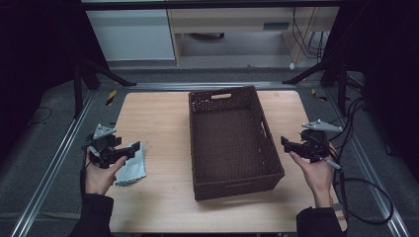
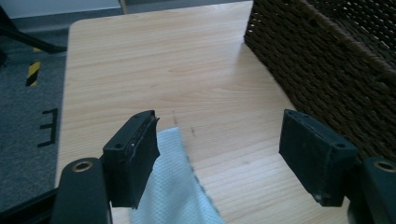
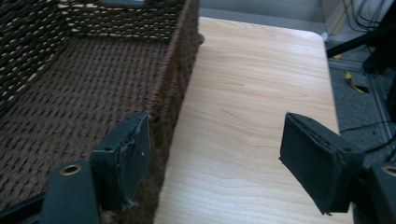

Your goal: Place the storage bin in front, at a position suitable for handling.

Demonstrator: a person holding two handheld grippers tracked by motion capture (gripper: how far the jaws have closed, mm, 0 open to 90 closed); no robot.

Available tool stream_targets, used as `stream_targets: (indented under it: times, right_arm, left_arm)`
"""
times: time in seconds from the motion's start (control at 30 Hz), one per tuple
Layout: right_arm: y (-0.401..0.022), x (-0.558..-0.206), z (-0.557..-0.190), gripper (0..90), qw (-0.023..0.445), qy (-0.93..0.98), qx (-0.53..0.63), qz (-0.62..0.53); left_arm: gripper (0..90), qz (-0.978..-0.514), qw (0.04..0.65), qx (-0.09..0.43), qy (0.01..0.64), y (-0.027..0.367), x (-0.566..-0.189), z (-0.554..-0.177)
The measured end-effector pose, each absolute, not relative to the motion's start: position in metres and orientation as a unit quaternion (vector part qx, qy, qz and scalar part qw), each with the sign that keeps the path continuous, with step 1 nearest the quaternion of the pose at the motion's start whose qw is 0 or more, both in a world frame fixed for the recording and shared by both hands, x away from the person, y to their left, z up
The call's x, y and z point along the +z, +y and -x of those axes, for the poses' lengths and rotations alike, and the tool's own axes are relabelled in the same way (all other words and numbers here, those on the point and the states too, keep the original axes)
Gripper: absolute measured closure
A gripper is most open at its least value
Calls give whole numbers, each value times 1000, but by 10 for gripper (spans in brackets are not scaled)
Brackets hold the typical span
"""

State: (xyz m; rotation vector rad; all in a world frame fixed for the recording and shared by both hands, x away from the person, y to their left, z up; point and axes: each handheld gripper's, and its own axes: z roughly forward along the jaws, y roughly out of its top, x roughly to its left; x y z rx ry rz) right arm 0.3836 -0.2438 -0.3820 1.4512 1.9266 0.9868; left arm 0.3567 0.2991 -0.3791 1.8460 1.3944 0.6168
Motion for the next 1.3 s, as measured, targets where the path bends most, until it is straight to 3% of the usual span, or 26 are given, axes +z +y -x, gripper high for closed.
stream_targets:
  times: [0.3,0.8,1.13,1.3]
  right_arm:
    - [-226,-390,-385,413,218,745,377,-506]
    - [-207,-413,-391,730,193,779,335,-494]
    - [-204,-412,-386,742,176,775,336,-506]
    - [-207,-409,-386,647,172,773,345,-504]
  left_arm:
    - [274,-735,365,227,525,275,-386,-359]
    - [279,-748,359,219,513,260,-396,-358]
    - [278,-755,361,213,503,251,-396,-360]
    - [277,-756,362,213,502,248,-394,-359]
